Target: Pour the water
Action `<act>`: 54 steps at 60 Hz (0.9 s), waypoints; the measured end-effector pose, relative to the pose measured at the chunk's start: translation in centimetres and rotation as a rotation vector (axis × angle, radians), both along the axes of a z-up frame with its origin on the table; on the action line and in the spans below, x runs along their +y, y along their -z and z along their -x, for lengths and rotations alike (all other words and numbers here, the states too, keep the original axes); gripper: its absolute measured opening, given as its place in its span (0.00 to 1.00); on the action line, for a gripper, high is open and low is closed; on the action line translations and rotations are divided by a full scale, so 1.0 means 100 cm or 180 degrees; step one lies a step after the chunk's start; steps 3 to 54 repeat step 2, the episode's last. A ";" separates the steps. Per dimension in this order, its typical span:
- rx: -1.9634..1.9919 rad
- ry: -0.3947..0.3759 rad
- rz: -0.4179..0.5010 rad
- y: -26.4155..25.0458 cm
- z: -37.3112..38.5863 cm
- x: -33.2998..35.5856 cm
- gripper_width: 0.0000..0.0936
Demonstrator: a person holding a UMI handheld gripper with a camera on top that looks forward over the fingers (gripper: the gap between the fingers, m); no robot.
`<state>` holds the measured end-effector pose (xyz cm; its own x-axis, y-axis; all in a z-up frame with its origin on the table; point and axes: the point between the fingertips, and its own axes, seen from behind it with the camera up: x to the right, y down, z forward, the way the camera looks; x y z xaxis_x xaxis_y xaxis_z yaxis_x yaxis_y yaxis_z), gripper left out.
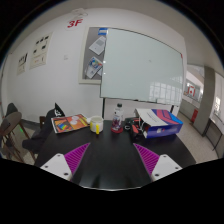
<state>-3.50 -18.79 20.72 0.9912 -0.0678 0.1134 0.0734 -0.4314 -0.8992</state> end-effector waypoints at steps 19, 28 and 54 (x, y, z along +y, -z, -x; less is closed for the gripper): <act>-0.0001 -0.0004 -0.0013 -0.002 0.001 -0.001 0.90; -0.0001 -0.0004 -0.0013 -0.002 0.001 -0.001 0.90; -0.0001 -0.0004 -0.0013 -0.002 0.001 -0.001 0.90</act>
